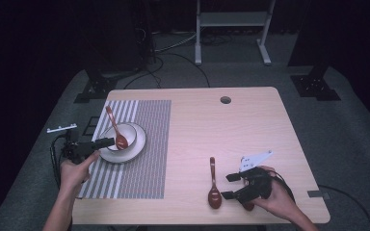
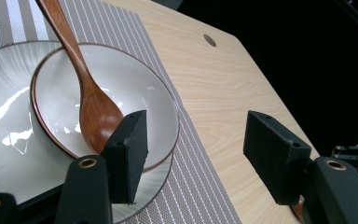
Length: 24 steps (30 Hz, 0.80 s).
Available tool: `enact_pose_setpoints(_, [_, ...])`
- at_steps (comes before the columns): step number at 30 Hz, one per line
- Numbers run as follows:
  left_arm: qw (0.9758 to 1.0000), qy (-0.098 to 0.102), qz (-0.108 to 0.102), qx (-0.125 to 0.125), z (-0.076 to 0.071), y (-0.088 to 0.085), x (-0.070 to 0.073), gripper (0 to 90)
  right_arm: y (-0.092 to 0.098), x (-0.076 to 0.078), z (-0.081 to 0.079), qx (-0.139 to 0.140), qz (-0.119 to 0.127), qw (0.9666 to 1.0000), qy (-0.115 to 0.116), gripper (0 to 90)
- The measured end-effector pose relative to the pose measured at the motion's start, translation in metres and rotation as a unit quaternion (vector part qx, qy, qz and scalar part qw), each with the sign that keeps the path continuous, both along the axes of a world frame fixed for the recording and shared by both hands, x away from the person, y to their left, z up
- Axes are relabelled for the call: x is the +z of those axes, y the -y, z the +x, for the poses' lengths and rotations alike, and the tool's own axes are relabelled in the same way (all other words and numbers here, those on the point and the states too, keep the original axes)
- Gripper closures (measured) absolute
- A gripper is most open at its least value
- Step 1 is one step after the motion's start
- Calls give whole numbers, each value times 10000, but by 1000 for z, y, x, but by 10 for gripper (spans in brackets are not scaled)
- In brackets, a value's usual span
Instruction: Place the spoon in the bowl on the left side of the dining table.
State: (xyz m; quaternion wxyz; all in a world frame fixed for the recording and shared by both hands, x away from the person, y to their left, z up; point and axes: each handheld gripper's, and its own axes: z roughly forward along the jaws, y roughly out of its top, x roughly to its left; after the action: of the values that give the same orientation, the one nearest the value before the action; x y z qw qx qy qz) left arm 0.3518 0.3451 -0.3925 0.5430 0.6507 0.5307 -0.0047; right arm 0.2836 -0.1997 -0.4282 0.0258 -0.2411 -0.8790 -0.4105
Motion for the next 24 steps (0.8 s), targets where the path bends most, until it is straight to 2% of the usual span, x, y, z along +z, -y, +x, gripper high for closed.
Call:
enact_pose_setpoints(3, [9999, -30, 119, -4, -5, 5, -2, 369, 4, 0, 0, -50, 13, 10000, 0, 301])
enact_pose_setpoints(15, [9995, -49, 261, -177, -14, 22, -9, 325, 15, -2, -2, -170, 15, 9999, -3, 296])
enact_pose_setpoints(24, [9990, -74, 250, -356, -20, 31, -10, 304, 21, -4, -3, -250, 36, 9997, -19, 291])
